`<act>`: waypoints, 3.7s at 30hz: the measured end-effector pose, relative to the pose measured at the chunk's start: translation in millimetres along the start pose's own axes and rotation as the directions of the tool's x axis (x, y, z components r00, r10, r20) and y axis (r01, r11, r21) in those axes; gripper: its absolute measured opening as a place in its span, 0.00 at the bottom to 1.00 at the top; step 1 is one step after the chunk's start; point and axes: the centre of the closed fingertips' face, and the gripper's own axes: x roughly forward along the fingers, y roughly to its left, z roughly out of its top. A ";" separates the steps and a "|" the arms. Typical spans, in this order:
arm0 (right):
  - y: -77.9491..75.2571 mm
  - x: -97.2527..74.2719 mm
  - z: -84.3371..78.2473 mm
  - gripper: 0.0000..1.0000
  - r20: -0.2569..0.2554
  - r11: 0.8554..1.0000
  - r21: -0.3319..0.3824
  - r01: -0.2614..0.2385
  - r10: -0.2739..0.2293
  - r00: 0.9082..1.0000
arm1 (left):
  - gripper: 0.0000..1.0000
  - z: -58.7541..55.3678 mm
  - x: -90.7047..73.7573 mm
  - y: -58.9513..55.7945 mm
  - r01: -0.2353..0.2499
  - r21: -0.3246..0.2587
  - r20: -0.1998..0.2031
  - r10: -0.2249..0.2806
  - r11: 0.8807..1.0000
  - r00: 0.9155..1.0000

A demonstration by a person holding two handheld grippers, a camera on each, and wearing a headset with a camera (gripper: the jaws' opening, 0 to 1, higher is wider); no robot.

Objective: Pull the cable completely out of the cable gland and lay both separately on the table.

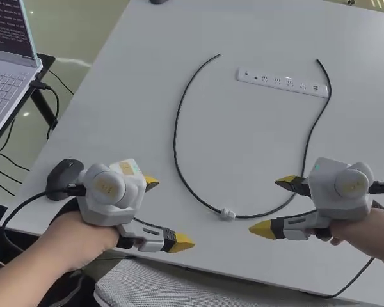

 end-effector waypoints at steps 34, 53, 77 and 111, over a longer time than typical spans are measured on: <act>-2.3 54.2 -20.5 0.63 -0.162 0.989 -0.116 -0.087 0.067 0.984 | 0.88 -16.4 8.8 4.7 -0.003 0.009 -0.053 0.004 1.000 0.999; -0.8 80.0 -31.3 0.41 -0.208 0.983 -0.132 -0.126 0.097 0.973 | 0.87 -22.6 16.2 10.1 -0.001 0.023 -0.087 0.003 1.000 0.996; 6.7 98.3 -42.6 0.16 -0.252 0.975 -0.145 -0.171 0.131 0.959 | 0.83 -29.3 15.6 10.0 0.008 0.002 -0.082 -0.008 1.000 0.997; 12.1 51.4 -12.3 0.07 -0.193 0.989 -0.103 -0.107 0.085 0.978 | 0.79 16.5 13.3 1.0 0.031 0.071 -0.035 -0.028 0.997 0.999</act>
